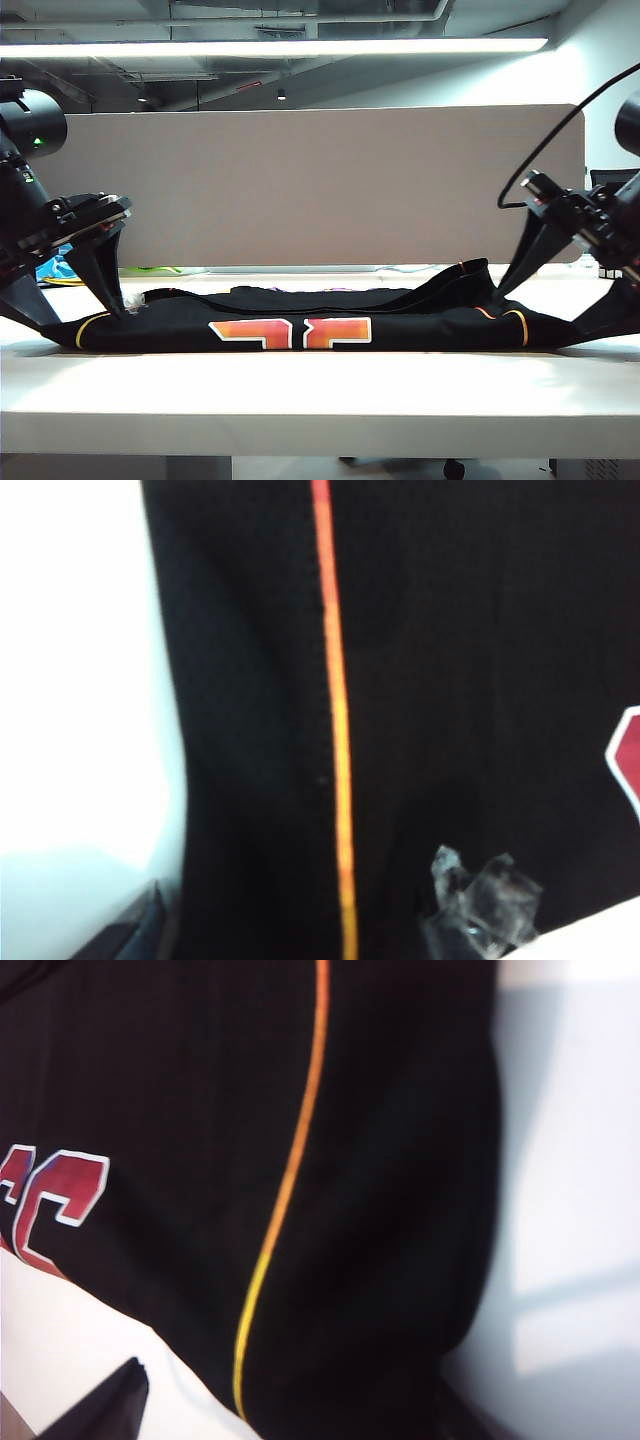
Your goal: Fold the bottom side of the basketball jersey horizontally towards the center, about one-third of the way, and then fold the bottom of the basketball jersey up towards the top, creating a neat rectangle.
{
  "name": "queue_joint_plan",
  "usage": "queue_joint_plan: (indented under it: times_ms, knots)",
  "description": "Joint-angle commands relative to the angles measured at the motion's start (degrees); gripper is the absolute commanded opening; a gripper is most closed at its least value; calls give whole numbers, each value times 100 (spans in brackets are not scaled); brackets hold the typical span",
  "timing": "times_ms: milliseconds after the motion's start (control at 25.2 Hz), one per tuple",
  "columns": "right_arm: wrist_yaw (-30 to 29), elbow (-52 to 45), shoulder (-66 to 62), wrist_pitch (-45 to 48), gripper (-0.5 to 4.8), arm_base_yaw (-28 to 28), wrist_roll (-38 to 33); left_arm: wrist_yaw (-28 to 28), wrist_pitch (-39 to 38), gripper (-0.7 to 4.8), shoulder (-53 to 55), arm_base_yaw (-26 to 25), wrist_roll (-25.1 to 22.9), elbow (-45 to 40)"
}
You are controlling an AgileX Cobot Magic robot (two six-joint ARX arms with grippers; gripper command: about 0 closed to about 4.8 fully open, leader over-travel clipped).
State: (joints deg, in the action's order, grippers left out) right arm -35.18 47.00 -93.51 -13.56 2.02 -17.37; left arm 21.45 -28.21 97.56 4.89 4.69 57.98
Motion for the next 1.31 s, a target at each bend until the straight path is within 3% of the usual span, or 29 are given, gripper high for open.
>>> queue_joint_plan:
  times_ms: [40, 198, 357, 437, 516, 595, 833, 913, 1310]
  knots:
    - [70, -20, -96, -72, 306, 90, -68, 81, -286, 293, 118, 7, 2, -68]
    - [98, -20, -94, -72, 283, 116, -66, 254, -286, 178, 118, 7, -2, -68]
    - [208, -20, -94, -39, 129, 114, -63, 319, -234, 77, 118, 4, -26, -68]
    - [219, -20, -94, 90, 37, 114, -61, 321, -149, 47, 118, 4, -57, -68]
    - [214, -17, -81, 142, -8, 114, -61, 323, -144, 39, 116, 4, -186, -68]
    - [168, -15, -72, 116, -8, 116, -59, 323, -240, -5, 111, 4, -280, -68]
    - [186, -22, 306, -717, -8, 155, 544, 321, -1008, -6, -120, 4, -566, -70]
    - [221, -105, 901, -1379, -8, 155, 907, 321, -1506, -6, -595, 4, -579, -107]
    - [203, -269, 2959, -2518, -8, 181, 981, 317, -2785, -6, -2531, 251, -592, -136]
